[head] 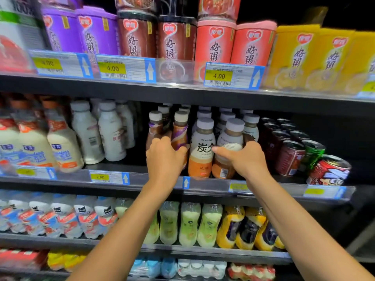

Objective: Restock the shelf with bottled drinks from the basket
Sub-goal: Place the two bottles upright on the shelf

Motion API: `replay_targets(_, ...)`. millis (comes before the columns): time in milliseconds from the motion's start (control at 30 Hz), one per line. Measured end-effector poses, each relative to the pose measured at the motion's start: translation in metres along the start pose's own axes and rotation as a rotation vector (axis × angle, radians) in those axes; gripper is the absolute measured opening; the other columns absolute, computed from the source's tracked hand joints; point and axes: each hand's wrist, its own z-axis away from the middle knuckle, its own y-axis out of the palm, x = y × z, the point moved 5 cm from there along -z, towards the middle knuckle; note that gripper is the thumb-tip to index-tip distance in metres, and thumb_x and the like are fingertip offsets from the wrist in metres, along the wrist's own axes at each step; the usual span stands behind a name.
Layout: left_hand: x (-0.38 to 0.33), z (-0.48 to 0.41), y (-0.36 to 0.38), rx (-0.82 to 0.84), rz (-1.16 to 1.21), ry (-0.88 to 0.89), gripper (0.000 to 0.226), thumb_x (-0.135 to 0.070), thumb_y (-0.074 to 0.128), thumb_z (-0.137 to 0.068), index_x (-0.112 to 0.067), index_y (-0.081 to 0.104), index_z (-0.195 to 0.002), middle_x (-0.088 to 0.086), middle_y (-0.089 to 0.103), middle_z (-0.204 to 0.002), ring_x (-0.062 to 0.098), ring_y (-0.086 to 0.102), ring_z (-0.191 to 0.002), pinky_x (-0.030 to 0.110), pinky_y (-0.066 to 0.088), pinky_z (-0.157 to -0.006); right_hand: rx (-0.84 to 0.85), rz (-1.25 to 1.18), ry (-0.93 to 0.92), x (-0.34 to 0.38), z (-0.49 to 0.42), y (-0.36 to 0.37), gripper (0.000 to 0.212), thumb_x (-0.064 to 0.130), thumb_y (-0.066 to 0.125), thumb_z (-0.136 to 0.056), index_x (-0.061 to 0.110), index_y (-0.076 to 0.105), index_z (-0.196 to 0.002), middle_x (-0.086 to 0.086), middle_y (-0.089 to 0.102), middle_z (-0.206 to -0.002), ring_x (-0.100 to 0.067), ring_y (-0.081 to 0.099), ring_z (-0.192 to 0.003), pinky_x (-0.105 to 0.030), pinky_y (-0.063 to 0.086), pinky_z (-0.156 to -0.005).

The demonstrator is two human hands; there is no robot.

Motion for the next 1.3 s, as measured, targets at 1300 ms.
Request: replay_targets(1300,-0.032,0.041,0.054,0.187,-0.034,0.165,0.052,-0.056,0.07,-0.078,-0.01,0.06,-0.102,0.006,0.053,-0.1,0.029,0.059,-0.093,0.035,0.043,-0.075,0.036,0.221,-0.115,-0.023,0.005,-0.029,0.071,0.055,0.088,-0.061,0.021,0.049,-0.109,-0.006,0.056,-0.118,-0.021,0.059,-0.105,-0.041,0.055,-0.088)
